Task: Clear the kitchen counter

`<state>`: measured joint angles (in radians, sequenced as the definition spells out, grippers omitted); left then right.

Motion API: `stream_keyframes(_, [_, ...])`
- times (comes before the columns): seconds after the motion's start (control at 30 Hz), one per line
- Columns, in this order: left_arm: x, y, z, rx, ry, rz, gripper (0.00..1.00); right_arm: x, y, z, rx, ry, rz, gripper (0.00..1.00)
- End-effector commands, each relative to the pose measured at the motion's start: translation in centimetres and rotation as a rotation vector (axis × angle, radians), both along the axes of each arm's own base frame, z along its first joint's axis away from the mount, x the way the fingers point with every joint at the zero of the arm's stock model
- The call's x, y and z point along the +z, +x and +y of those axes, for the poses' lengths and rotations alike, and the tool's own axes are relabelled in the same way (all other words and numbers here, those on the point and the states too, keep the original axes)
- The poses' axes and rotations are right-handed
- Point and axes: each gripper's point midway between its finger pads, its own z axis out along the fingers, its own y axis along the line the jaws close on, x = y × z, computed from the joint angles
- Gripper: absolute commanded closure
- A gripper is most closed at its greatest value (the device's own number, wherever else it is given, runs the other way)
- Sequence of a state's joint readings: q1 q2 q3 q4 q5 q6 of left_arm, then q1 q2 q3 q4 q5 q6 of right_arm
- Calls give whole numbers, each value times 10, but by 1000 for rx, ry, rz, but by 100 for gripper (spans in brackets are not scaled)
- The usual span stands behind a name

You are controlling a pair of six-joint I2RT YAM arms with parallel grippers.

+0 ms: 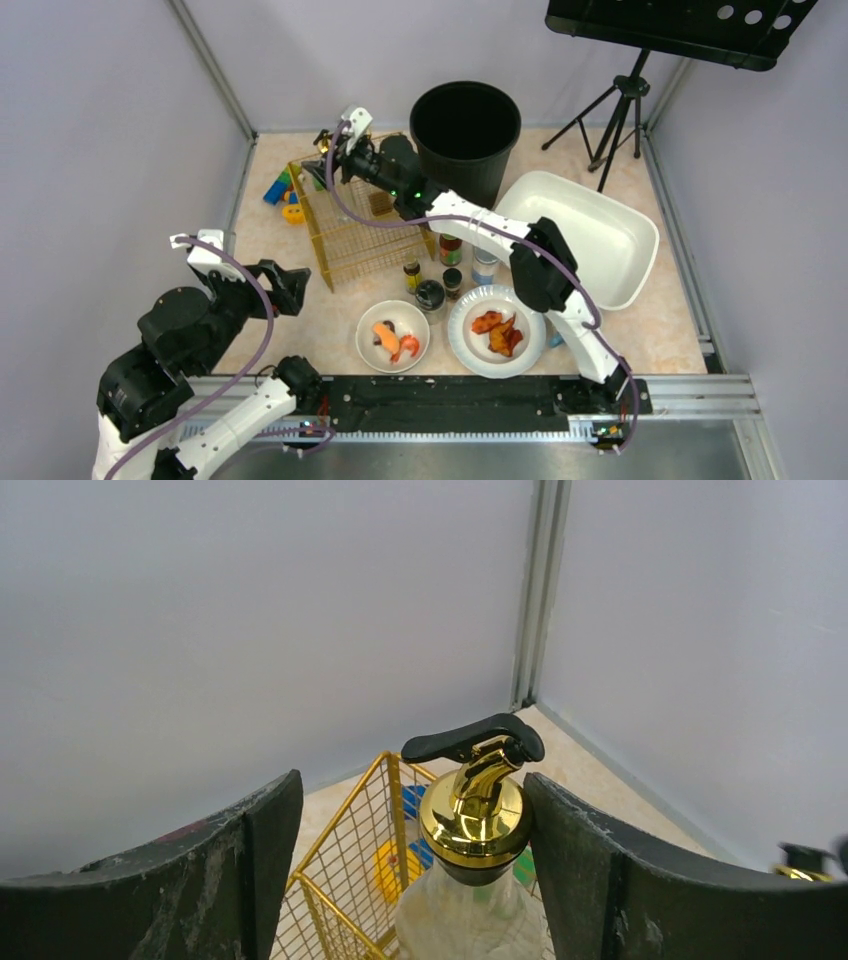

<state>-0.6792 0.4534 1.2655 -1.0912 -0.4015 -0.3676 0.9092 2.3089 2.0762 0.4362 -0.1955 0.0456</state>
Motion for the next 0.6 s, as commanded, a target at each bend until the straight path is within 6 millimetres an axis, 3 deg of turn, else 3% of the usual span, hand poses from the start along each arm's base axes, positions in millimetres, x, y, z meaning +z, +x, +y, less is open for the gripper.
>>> stream_keyframes(0.0, [11,5,-2,6,-22,-34,1,73,-25,-20,-21,111,-75,20])
stream_keyframes(0.23, [14,5,-3,5,-30,-36,1,71,-42,-43,-51,129,-49,17])
stream_keyframes(0.57, [14,10,-7,11,-41,-34,1,64,-106,-78,-37,86,3,11])
